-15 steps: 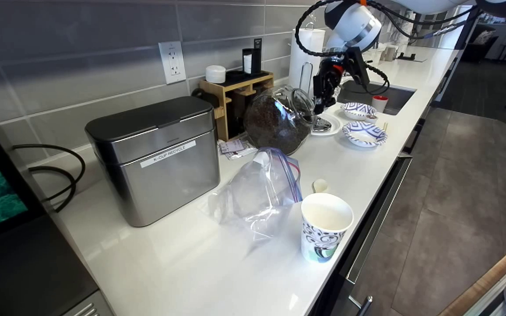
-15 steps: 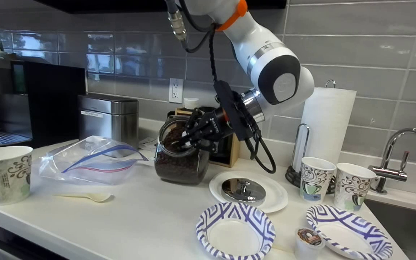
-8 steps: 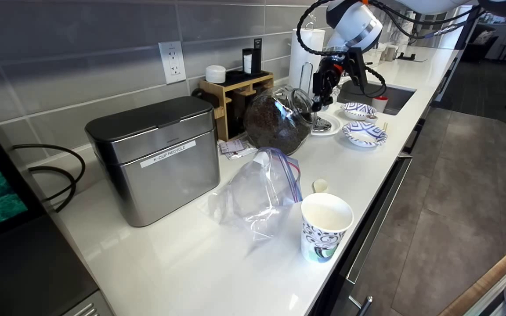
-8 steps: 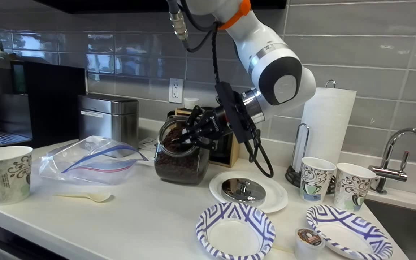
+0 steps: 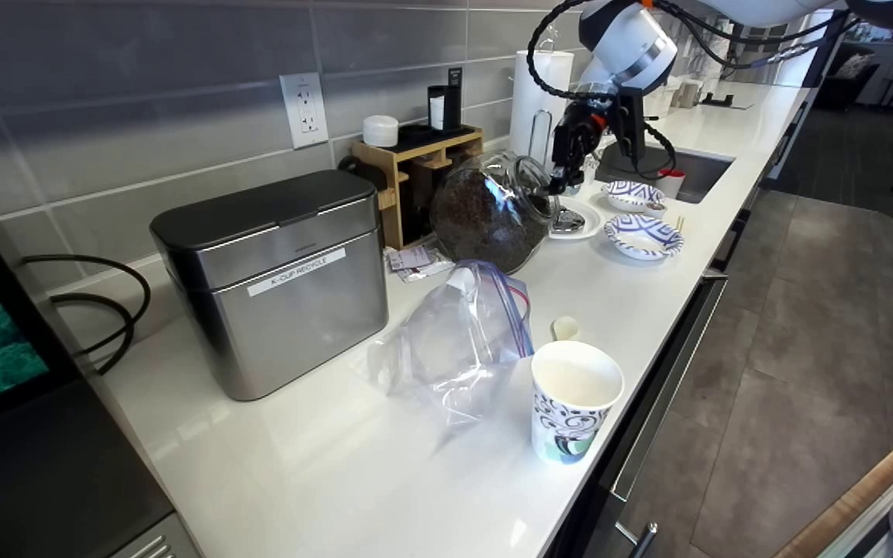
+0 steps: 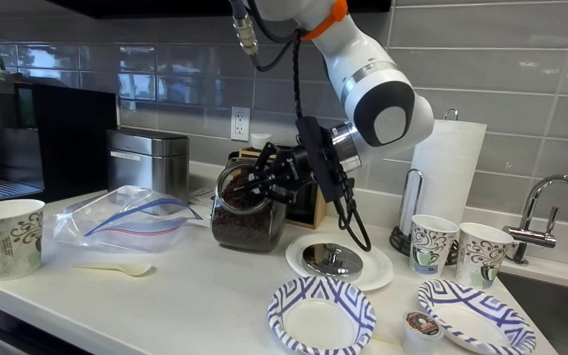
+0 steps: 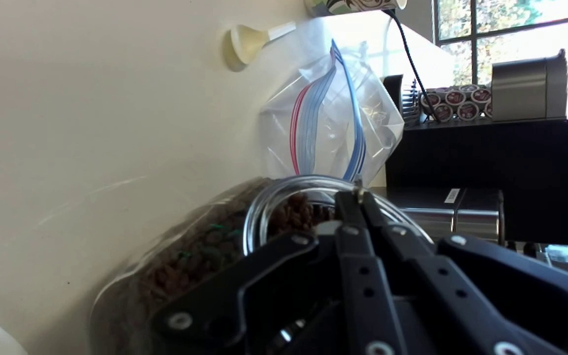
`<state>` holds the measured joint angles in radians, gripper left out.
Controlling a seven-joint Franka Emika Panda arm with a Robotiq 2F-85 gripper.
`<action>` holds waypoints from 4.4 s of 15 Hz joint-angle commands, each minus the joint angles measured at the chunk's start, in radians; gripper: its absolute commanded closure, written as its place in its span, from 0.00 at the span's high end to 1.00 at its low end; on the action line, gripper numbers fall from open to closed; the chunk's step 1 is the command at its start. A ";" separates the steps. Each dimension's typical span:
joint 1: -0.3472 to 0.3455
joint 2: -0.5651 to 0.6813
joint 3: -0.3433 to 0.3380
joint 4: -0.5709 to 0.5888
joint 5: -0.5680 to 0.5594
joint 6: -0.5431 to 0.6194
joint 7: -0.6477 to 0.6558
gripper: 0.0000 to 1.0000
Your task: Use the spoon to put some of the contents of the jar in the plate
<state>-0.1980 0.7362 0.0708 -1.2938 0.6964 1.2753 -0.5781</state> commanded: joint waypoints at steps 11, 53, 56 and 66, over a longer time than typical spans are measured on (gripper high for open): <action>0.007 -0.017 -0.005 0.008 -0.047 -0.074 0.019 0.01; -0.078 -0.193 -0.096 -0.153 -0.412 -0.252 -0.506 0.03; -0.077 -0.191 -0.103 -0.142 -0.480 -0.213 -0.551 0.01; -0.103 -0.234 -0.150 -0.194 -0.698 0.077 -0.664 0.01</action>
<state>-0.2997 0.5405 -0.0749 -1.4425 0.0368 1.2663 -1.2253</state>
